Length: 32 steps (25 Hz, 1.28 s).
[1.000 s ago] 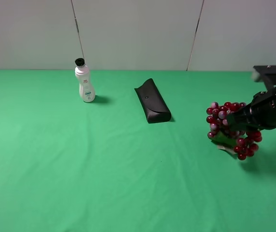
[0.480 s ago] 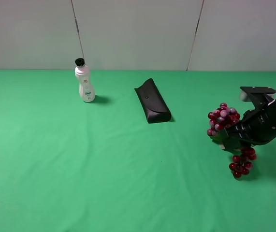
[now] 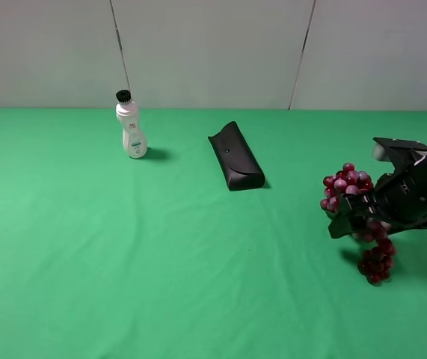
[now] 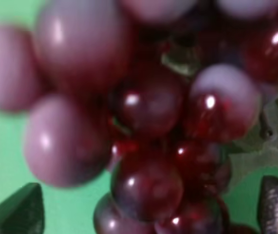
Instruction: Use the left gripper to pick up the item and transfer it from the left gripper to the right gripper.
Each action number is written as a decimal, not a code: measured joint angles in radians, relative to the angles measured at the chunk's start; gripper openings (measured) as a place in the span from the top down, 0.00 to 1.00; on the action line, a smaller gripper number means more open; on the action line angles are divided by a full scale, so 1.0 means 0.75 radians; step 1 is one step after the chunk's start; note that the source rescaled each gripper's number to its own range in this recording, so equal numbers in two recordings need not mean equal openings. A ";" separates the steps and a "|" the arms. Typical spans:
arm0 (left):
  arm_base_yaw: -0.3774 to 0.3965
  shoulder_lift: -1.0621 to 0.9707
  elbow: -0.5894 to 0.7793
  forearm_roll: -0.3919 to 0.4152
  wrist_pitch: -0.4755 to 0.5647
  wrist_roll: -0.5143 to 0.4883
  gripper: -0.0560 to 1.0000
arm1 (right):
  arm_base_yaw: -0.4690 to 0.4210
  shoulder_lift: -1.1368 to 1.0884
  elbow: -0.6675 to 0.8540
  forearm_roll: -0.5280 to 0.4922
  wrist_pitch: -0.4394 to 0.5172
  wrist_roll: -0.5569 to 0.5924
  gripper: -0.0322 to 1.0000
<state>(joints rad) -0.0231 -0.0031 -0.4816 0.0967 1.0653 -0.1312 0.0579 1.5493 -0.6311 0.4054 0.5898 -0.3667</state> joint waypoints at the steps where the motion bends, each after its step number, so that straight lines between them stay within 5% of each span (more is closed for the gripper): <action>1: 0.000 0.000 0.000 0.000 0.000 0.000 0.03 | 0.000 0.000 0.000 0.000 0.000 0.006 0.03; 11: 0.000 0.000 0.000 0.000 0.000 0.000 0.03 | 0.000 -0.106 -0.007 0.000 0.068 0.010 0.00; 32: 0.000 0.000 0.000 0.000 0.000 0.000 0.03 | 0.000 -1.169 -0.007 -0.091 0.118 0.045 0.00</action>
<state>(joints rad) -0.0231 -0.0031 -0.4816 0.0967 1.0653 -0.1312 0.0579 0.6727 -0.6360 0.3374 0.6783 -0.3328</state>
